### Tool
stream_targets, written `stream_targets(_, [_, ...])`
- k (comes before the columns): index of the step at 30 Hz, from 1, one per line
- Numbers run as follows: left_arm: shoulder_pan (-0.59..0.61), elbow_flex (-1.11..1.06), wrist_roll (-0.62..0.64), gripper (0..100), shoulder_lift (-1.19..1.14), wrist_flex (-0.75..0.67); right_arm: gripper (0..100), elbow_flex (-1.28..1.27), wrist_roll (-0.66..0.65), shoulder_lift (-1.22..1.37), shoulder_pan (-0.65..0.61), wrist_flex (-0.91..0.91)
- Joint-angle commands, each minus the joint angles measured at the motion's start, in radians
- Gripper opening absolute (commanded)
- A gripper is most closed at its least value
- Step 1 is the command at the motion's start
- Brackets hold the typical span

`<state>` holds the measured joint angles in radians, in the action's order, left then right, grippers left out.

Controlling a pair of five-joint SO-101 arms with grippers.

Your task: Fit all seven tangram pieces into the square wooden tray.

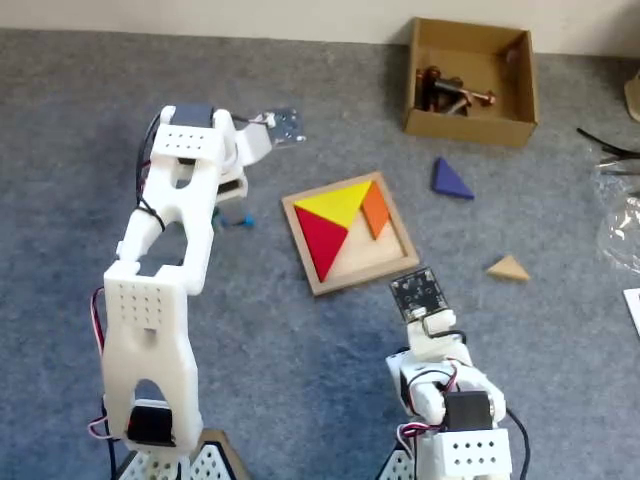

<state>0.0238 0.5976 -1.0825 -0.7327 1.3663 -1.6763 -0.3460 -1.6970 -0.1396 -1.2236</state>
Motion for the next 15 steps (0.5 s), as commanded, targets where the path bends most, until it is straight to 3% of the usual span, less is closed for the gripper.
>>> stream_targets(1, [0.01,0.004,-0.114,26,0.013,0.014,0.5,-0.119,0.002,-0.013,-0.007,0.03])
stream_targets(9, [-0.007,0.008,-0.295,26,0.013,0.089,0.5,-0.119,0.002,-0.013,-0.007,0.03])
stream_targets(15, [-0.008,0.008,-0.304,26,0.013,0.081,0.5,-0.119,0.002,-0.013,-0.007,0.03])
